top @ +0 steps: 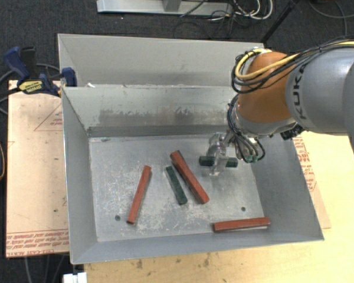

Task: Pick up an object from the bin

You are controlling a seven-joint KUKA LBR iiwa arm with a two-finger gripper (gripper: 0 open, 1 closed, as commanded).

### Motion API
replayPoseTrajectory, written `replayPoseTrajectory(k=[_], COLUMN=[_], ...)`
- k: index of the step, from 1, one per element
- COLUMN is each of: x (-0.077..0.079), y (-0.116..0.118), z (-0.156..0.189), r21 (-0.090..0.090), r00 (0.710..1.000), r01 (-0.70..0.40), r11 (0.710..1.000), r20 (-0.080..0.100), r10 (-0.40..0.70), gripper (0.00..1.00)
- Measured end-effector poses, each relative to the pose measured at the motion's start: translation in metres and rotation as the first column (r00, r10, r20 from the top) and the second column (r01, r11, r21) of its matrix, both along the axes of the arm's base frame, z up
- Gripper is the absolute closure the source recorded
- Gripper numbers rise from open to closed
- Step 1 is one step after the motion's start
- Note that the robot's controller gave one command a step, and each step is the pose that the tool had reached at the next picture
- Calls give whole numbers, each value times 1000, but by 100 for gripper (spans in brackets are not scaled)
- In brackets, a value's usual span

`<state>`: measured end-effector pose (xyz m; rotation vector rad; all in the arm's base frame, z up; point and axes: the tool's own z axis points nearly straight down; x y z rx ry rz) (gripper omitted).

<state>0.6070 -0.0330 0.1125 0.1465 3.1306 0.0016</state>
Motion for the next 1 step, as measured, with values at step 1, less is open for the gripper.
replayPoseTrajectory(k=[1], x=[3], y=[0], z=[86], r21=[0], r00=[1000], r01=[-1], r11=[1000], r20=[4], r10=[1], gripper=[100])
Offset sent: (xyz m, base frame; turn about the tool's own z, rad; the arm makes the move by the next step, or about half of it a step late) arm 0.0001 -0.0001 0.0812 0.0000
